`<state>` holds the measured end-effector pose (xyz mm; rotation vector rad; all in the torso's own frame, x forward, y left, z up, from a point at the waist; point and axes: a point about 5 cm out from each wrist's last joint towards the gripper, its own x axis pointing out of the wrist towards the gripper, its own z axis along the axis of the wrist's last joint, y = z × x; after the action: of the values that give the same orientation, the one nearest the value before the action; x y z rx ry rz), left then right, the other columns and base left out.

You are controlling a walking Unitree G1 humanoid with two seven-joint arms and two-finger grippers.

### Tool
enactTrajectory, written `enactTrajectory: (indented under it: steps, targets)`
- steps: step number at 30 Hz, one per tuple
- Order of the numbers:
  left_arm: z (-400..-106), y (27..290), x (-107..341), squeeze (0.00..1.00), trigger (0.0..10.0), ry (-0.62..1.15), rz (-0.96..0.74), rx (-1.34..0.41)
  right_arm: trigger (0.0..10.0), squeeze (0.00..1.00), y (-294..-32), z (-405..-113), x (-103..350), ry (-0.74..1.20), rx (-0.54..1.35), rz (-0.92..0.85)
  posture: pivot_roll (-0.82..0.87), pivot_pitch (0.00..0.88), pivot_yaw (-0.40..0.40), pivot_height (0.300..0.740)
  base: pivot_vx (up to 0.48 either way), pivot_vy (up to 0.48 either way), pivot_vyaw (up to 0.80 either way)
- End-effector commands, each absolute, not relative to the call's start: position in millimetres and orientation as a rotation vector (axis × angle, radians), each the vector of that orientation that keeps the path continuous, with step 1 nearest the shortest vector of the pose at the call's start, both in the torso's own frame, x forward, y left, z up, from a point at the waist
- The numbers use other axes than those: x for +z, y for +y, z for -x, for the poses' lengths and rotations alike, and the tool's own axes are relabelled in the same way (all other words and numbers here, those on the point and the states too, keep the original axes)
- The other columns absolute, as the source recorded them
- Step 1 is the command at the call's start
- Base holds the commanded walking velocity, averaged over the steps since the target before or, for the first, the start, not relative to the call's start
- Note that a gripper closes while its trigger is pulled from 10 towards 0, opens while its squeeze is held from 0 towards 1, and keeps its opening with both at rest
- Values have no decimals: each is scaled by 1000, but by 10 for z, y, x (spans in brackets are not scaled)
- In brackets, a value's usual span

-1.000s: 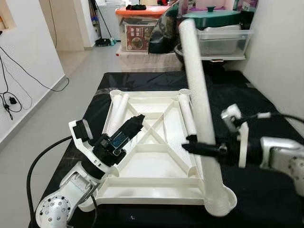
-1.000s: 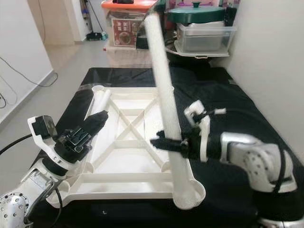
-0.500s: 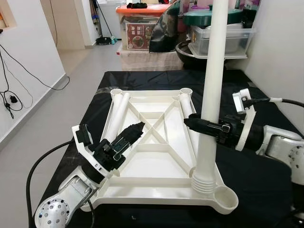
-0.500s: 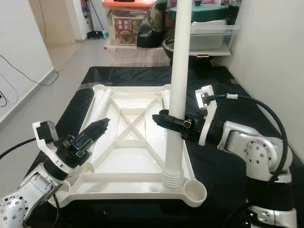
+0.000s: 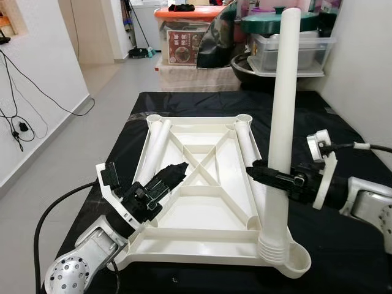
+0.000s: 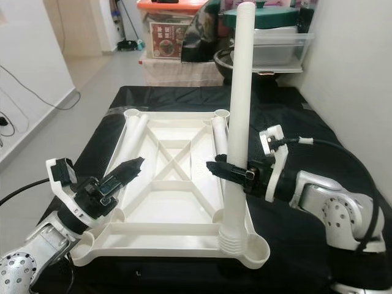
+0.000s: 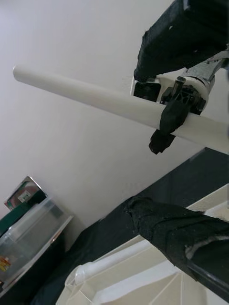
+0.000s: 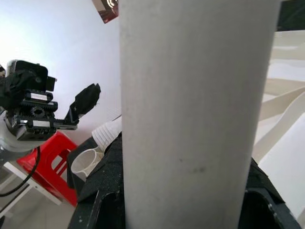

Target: Building children table

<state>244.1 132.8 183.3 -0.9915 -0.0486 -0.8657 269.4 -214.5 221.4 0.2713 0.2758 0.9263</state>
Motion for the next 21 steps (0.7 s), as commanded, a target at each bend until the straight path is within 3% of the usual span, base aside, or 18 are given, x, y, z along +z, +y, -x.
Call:
enactTrajectory:
  steps: [1, 4, 5, 8, 11, 21]
  targets:
    - [-2443, 1316, 1785, 0, 10000, -21, 976, -860, 0, 0, -2110, -2688, 2290, 217, 945, -260, -130, 0, 8, 740, 0, 0, 0]
    - [-2442, 1314, 1785, 0, 10000, -20, 975, -861, 0, 0, -2095, -2697, 2305, 201, 945, -274, -130, 0, 8, 740, 0, 0, 0]
    - [-2427, 1302, 1783, 0, 10000, -10, 977, -884, 0, 0, -2010, -2732, 2465, 88, 996, -384, -128, 0, 10, 740, 0, 0, 0]
    - [-2418, 1295, 1783, 0, 10000, -6, 978, -897, 0, 0, -1980, -2737, 2531, 46, 1024, -426, -126, 0, 11, 740, 0, 0, 0]
    - [-2355, 1268, 1805, 0, 10000, 6, 960, -961, 0, 0, -1885, -2649, 2826, -117, 1250, -535, -111, 0, 5, 740, 0, 0, 0]
    - [-2341, 1341, 1779, 0, 10000, 8, 942, -931, 0, 0, -1722, -2550, 2831, -115, 1426, -572, -101, 0, -10, 740, 0, 0, 0]
